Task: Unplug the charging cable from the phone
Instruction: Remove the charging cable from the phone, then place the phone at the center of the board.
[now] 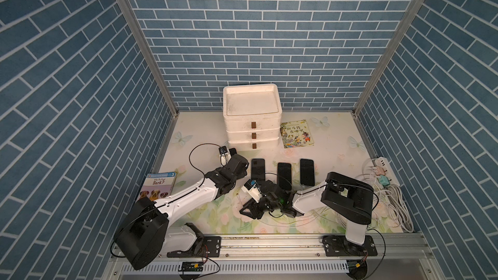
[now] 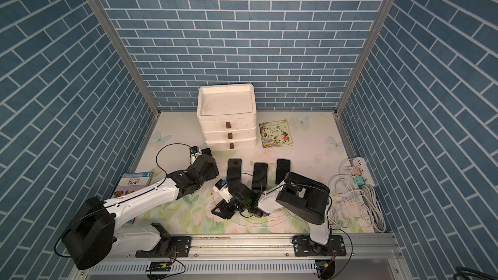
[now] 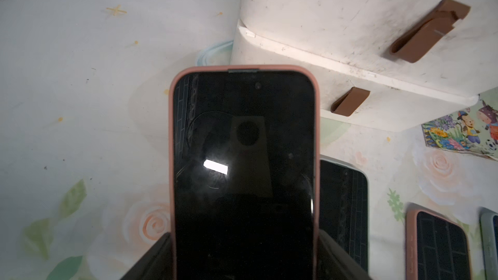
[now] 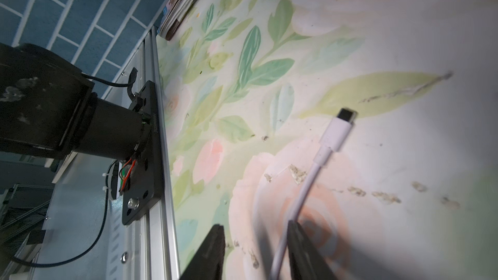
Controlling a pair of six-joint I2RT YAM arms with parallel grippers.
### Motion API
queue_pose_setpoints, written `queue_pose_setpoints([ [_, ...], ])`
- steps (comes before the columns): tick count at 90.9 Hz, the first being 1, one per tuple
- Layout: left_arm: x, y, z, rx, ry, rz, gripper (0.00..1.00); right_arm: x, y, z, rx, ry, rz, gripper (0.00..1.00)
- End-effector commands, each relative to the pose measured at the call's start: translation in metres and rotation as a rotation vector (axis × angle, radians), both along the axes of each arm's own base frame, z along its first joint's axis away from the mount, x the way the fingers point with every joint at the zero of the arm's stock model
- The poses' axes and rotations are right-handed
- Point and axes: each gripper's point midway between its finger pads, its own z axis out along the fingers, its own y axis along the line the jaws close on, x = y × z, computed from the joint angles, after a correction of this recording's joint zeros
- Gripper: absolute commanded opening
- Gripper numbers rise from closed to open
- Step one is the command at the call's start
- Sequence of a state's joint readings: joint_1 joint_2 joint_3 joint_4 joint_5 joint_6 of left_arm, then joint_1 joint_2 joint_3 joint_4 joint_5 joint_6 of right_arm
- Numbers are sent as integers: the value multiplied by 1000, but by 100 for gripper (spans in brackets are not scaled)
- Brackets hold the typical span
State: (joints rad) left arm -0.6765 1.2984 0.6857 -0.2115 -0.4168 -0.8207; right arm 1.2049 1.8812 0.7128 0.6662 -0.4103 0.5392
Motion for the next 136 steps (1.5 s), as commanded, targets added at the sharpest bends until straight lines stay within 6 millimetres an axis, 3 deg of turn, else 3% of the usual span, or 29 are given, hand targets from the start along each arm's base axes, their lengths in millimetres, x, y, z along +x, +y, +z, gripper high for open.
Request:
queue_pose_setpoints([
  [1,9,-6,3,18,-7,-29,0,-9,-8,-8,-51,-8,37,44],
  [15,4,-5,-24,108,94,-69,0,11,-16,20,-20,-88,-57,50],
  [22,0,-3,-38,154,148,-86,0,27,-28,37,7,-118,-127,70],
  [25,-1,-2,-42,171,163,-90,0,35,-36,45,22,-126,-165,74],
  [46,-6,-2,-55,210,212,-133,0,108,-110,82,41,-185,-506,76],
  [55,-7,-6,-62,214,232,-161,0,128,-139,98,36,-224,-622,76],
  [76,-10,-10,-73,202,257,-185,0,152,-181,116,37,-234,-775,79],
  [106,-12,-10,-82,205,286,-180,0,157,-195,113,34,-206,-813,79],
  [119,-14,-10,-81,194,289,-174,21,159,-199,116,41,-205,-823,80],
  [128,-14,-9,-78,186,281,-168,55,160,-200,117,42,-205,-825,82],
  [130,-14,-9,-78,185,280,-167,66,160,-200,117,43,-204,-826,82],
  [133,-13,-9,-75,182,272,-164,92,159,-201,117,42,-203,-826,85],
  [136,-13,-8,-74,182,268,-157,99,159,-202,117,43,-204,-827,86],
])
